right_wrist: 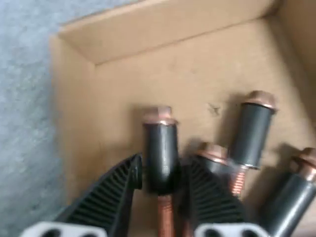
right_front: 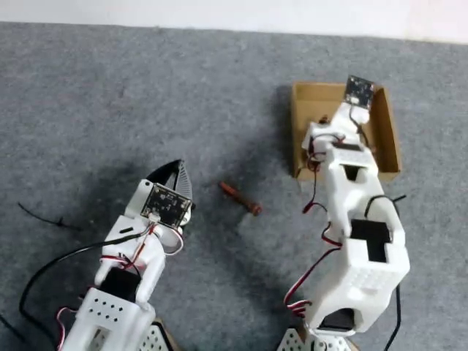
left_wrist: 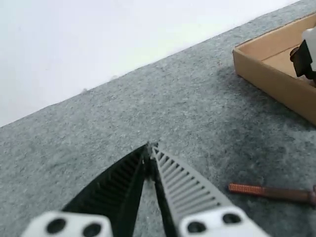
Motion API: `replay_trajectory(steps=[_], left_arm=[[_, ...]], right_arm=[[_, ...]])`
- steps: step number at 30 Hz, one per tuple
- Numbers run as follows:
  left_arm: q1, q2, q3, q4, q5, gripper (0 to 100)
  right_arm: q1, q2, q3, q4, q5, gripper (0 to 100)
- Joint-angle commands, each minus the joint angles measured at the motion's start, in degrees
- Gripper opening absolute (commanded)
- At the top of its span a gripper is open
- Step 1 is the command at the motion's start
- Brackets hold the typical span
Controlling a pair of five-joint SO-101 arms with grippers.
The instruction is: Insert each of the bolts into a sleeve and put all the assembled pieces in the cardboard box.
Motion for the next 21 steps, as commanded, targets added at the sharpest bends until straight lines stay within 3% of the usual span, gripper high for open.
replay_trajectory(steps=[1, 6, 12, 18, 21], left_arm=[[-0.6, 0.1, 0.5, -1.2, -0.2, 1], [-0.6, 0.1, 0.5, -1.2, -0.2, 1], [-0.7, 0.1, 0.4, -1.2, -0.2, 1], [-0.7, 0.1, 0.3, -1.2, -0.2, 1], [-2.4, 0.1, 0.3, -1.2, -0.2, 1]], right_arm=[[-0.7, -0.7, -2.2, 2.2, -0.4, 23.9], [-0.5, -2.5, -2.0, 2.2, -0.4, 23.8], [-3.8, -16.0, 4.8, 4.1, -0.4, 23.8], [-13.9, -32.2, 18.6, 4.1, 0.5, 23.8], [-20.6, -38.1, 24.5, 4.1, 8.2, 23.8]])
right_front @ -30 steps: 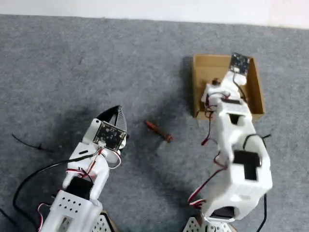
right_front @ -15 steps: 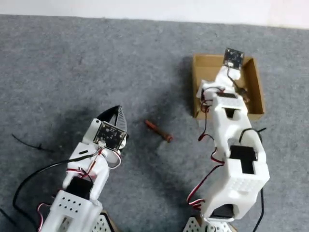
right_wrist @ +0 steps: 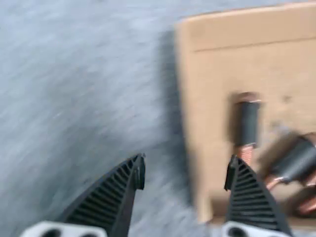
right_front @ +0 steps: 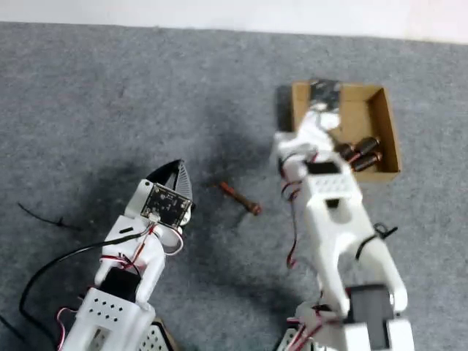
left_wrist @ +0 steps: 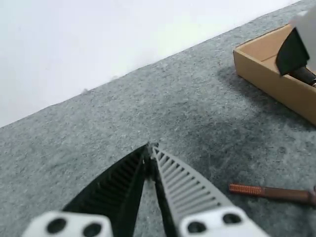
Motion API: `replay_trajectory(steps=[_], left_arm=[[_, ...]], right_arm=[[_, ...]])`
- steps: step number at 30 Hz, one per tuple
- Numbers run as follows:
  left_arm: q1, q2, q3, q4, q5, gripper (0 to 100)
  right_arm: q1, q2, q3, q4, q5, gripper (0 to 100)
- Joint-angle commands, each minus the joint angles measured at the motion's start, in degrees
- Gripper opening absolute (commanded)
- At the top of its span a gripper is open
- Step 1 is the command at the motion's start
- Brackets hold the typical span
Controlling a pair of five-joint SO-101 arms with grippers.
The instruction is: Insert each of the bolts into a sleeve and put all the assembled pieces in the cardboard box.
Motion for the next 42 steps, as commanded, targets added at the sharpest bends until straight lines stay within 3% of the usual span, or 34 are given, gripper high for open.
replay_trajectory(steps=[1, 5, 10, 13, 20, 29, 33, 42], left_arm=[[-2.8, 0.1, 0.2, -1.3, -0.1, 1], [-6.5, 0.0, -0.7, -1.3, 0.2, 1], [-10.9, 0.0, -1.6, -1.3, 7.0, 1], [-13.5, 0.0, -2.1, -1.8, 7.6, 1], [-16.7, 0.1, -2.2, -3.7, 7.6, 1], [-18.7, 0.0, -2.4, -4.1, 7.6, 1], [-19.5, 0.1, -2.6, -4.8, 7.6, 1], [-20.7, 0.1, -2.9, -4.8, 7.7, 1]], right_arm=[[-8.5, -8.7, 5.1, 0.2, 8.2, 23.8], [-16.5, -9.8, 9.8, 0.2, 10.9, 23.8], [-23.3, -9.8, 10.9, 0.4, 11.5, 23.8], [-26.9, -9.7, 10.8, 0.4, 14.8, 23.8], [-35.1, -7.1, 3.9, 5.2, 13.5, 23.8], [-36.1, 22.8, -26.7, 17.5, 13.5, 23.8], [-36.3, 26.9, -37.0, 27.6, 13.2, 23.8], [-34.7, 37.4, -38.7, 26.0, 13.4, 23.8]])
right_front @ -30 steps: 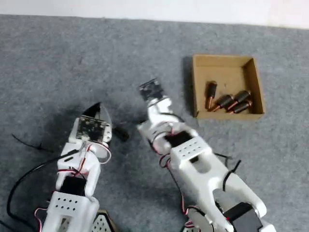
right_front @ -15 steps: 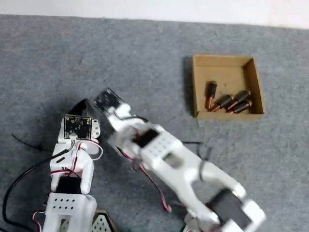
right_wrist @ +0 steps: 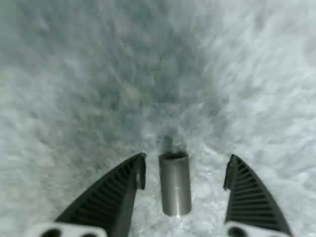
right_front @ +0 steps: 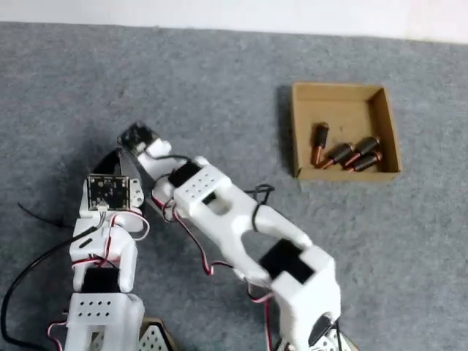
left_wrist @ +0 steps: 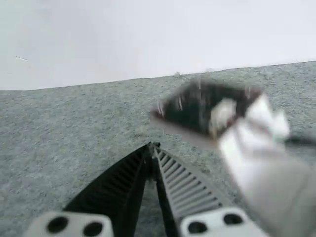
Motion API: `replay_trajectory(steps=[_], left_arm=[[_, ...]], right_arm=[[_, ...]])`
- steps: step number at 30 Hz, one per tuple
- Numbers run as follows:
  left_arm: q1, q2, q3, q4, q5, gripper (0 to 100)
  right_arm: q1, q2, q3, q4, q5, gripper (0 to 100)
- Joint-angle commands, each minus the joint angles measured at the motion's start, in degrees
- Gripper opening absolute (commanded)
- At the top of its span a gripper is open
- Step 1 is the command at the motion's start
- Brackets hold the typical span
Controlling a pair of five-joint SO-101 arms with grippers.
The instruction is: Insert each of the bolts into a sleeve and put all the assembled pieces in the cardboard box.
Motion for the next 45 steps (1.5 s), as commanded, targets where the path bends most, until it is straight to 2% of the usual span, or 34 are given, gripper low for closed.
replay_trajectory(steps=[1, 12, 14, 17, 25, 35, 45], left_arm=[[-0.7, 0.1, -2.7, -1.2, 0.4, 1], [-0.8, 0.1, -2.7, -1.2, 0.4, 1], [-0.8, 0.1, -2.7, -1.2, 0.4, 1], [-0.8, 0.1, -2.7, -1.2, 0.4, 1], [-0.8, 0.0, -2.7, -1.3, 0.4, 1], [-0.7, 0.0, -2.7, -1.3, 0.4, 1], [-0.6, 0.0, -2.7, -1.3, 0.4, 1]], right_arm=[[0.9, 2.7, -2.9, 0.5, -0.3, 23.8], [0.9, 3.4, -4.6, 2.2, -0.4, 22.8], [0.9, 3.4, -4.6, 3.1, -0.4, 16.3], [0.7, 3.3, -4.6, 4.3, -0.1, 0.2], [3.2, 2.3, -5.1, 6.2, -0.1, 0.5], [9.8, -12.4, -0.9, 7.4, -0.1, 0.5], [17.0, -28.7, 13.4, -1.8, -0.4, 0.5]])
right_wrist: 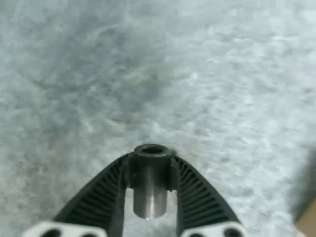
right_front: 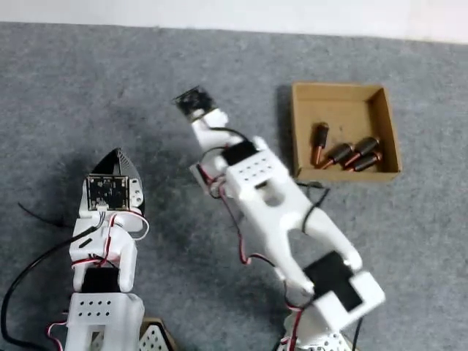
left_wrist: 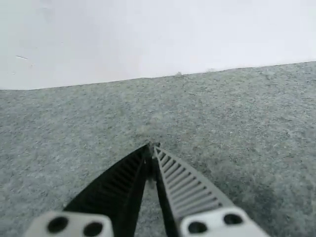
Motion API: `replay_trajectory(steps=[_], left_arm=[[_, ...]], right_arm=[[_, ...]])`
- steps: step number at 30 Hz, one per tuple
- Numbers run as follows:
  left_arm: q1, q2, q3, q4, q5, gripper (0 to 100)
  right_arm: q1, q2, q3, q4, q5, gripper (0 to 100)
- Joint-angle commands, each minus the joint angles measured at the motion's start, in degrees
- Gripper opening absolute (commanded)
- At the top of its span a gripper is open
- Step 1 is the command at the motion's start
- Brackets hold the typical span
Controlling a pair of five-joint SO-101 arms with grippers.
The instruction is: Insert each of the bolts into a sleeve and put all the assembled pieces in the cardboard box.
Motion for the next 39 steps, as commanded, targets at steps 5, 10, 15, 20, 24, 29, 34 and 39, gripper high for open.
replay_trajectory(steps=[5, 10, 15, 20, 24, 29, 34, 39], left_arm=[[1.1, 0.0, -2.6, -1.3, 0.4, 1], [3.5, 0.0, -2.3, -1.3, 0.2, 1], [4.9, 0.5, -2.7, -1.1, 0.1, 1], [13.0, 0.7, -7.2, 7.0, -6.9, 1], [19.2, 0.7, -12.1, 15.7, -11.5, 1], [24.0, 0.8, -15.3, 24.0, -16.2, 6], [28.5, 10.9, -20.6, 24.6, -21.4, 14], [32.1, 33.4, -36.1, 30.2, -28.6, 14]], right_arm=[[6.2, -19.6, 13.9, -8.6, -0.6, 0.5], [12.9, -35.1, 28.4, -12.1, -0.6, 0.5], [19.8, -53.7, 46.3, -16.7, -0.3, 0.5], [22.5, -73.6, 61.8, -18.4, -0.2, 0.5], [24.8, -88.0, 68.6, -12.1, 2.4, 0.5], [31.7, -104.2, 73.4, -2.4, 2.4, 0.5], [33.1, -103.4, 76.6, -1.9, 2.2, 0.5], [33.2, -104.8, 77.1, -2.2, 2.2, 0.5]])
